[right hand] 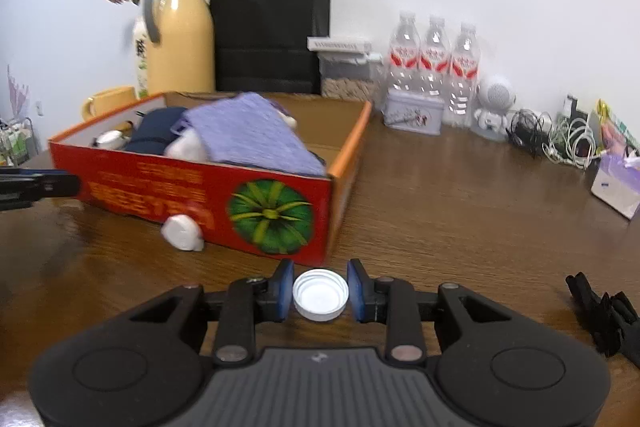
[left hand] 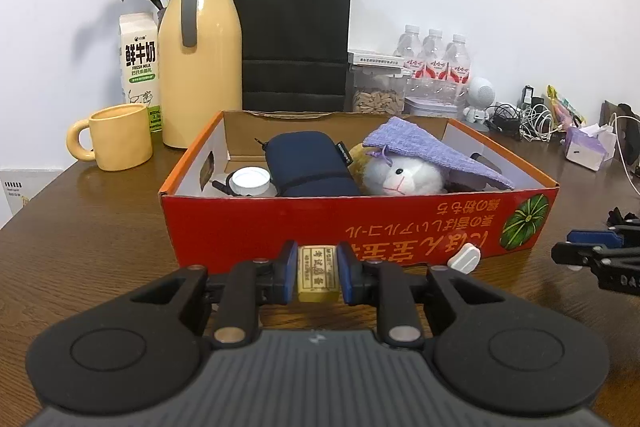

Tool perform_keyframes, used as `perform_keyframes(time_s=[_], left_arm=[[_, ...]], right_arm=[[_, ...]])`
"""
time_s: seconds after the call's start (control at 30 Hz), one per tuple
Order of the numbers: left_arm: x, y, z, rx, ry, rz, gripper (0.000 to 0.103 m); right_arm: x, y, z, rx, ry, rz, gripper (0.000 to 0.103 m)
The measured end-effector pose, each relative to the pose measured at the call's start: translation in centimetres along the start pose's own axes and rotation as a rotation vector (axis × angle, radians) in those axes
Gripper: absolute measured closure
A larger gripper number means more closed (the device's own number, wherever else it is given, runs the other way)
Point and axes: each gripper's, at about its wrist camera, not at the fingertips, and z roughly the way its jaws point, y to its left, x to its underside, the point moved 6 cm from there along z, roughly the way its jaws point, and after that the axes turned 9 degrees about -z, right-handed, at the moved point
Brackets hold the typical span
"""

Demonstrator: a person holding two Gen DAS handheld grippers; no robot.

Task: Organize objects
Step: 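Carry the yellow block and white cap over the box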

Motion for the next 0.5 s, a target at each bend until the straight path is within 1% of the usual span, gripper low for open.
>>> perform_keyframes(time_s=[0.2,0.37,0.5], left_arm=[[0.2,-0.1,-0.6,0.006,-0.015,0.006,0.081],[0.4,0.0,-1.3,0.006,-0.023,-0.001,0.081],[0.2,0.0,-2.2,0.008,-0.040,-0.001,0.081]], right_arm=[[-0.5,4.2,-2.5,-0.043,-0.079,-0.006,0.076],[-1.3,7.6,-3.0,-0.076,-0.103,-0.034,0.076],[-1.9,9.4,-3.0,-0.092,-0.114,-0.046,0.076]])
